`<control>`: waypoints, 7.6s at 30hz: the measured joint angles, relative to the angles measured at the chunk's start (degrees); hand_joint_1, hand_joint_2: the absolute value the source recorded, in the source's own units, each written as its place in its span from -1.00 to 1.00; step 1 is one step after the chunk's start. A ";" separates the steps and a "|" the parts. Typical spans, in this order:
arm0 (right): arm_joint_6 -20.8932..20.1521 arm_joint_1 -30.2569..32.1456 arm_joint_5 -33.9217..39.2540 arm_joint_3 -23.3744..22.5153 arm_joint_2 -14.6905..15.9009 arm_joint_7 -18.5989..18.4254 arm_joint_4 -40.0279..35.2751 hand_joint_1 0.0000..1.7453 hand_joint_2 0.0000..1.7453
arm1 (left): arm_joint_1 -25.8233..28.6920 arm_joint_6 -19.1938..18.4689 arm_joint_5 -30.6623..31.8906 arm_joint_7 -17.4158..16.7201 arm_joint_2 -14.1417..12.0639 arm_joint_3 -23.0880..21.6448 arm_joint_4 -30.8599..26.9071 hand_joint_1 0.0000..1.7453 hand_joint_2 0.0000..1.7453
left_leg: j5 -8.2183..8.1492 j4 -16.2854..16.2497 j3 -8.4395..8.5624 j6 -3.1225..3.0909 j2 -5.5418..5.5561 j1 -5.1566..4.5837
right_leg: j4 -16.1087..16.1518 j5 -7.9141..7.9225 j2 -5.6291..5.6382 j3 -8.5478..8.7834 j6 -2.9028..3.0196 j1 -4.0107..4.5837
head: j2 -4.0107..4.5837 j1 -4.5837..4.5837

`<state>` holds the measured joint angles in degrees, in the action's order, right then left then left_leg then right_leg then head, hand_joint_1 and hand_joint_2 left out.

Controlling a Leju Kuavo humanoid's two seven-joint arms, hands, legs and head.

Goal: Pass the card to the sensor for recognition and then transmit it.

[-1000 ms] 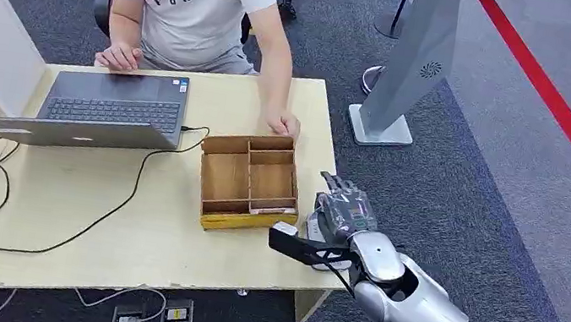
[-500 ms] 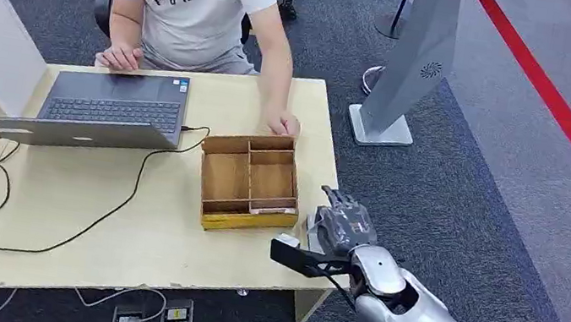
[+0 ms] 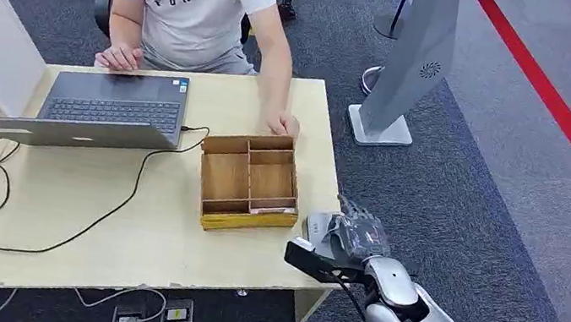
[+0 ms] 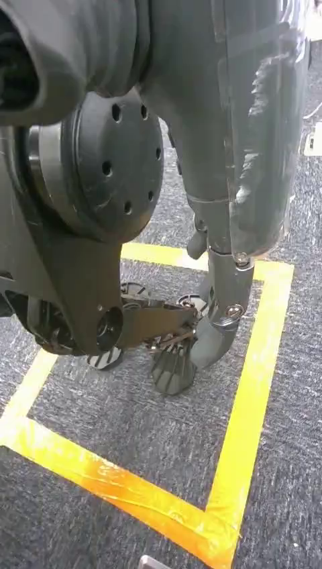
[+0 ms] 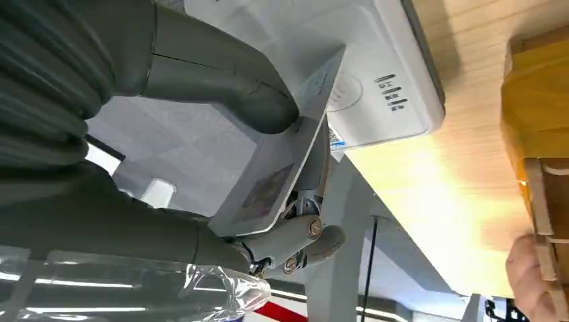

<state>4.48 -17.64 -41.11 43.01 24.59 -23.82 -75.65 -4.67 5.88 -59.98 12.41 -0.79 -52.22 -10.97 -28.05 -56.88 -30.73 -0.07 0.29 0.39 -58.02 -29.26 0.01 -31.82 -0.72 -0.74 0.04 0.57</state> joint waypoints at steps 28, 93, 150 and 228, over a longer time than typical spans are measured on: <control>0.22 1.36 -1.95 -4.22 0.02 -0.83 -0.55 1.00 1.00 | -0.01 0.13 0.04 -0.07 0.02 -0.02 0.00 -1.00 -1.00 | 0.00 0.00 0.00 0.00 -0.03 0.00 | 0.00 0.02 0.00 0.01 -0.01 0.00 | 0.00 0.00; -16.74 -48.00 3.02 27.41 -4.66 -11.17 -6.49 1.00 1.00 | -0.12 -0.09 0.17 0.07 -0.04 -0.28 0.00 -1.00 -1.00 | 0.54 -0.09 -0.63 0.07 -0.11 -0.11 | -0.38 0.49 0.07 -0.77 0.05 -0.12 | 0.00 0.00; -3.58 -41.02 6.73 27.36 -2.71 -12.72 -7.48 -1.00 -1.00 | -0.05 0.61 -1.27 -0.44 0.04 -0.44 0.00 -1.00 -1.00 | 0.54 -0.11 -0.64 0.07 -0.13 -0.12 | -0.37 0.50 0.09 -0.84 0.05 -0.12 | 0.00 0.02; -8.76 -2.12 -13.68 4.28 -6.01 -13.53 -22.73 -1.00 1.00 | -0.07 2.51 0.22 -1.16 0.35 -1.36 0.00 -1.00 -1.00 | 0.47 -0.09 -0.63 0.17 -0.08 0.00 | -0.33 0.43 0.00 -0.75 0.16 0.00 | 0.00 0.00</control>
<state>-4.28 -19.76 -54.80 47.30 18.58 -37.35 -98.38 -4.74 8.39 -59.76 11.26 -0.44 -53.57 -10.97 -27.58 -56.97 -31.36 0.10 0.21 0.39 -58.35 -28.83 0.02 -32.57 -0.56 -0.73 0.04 0.57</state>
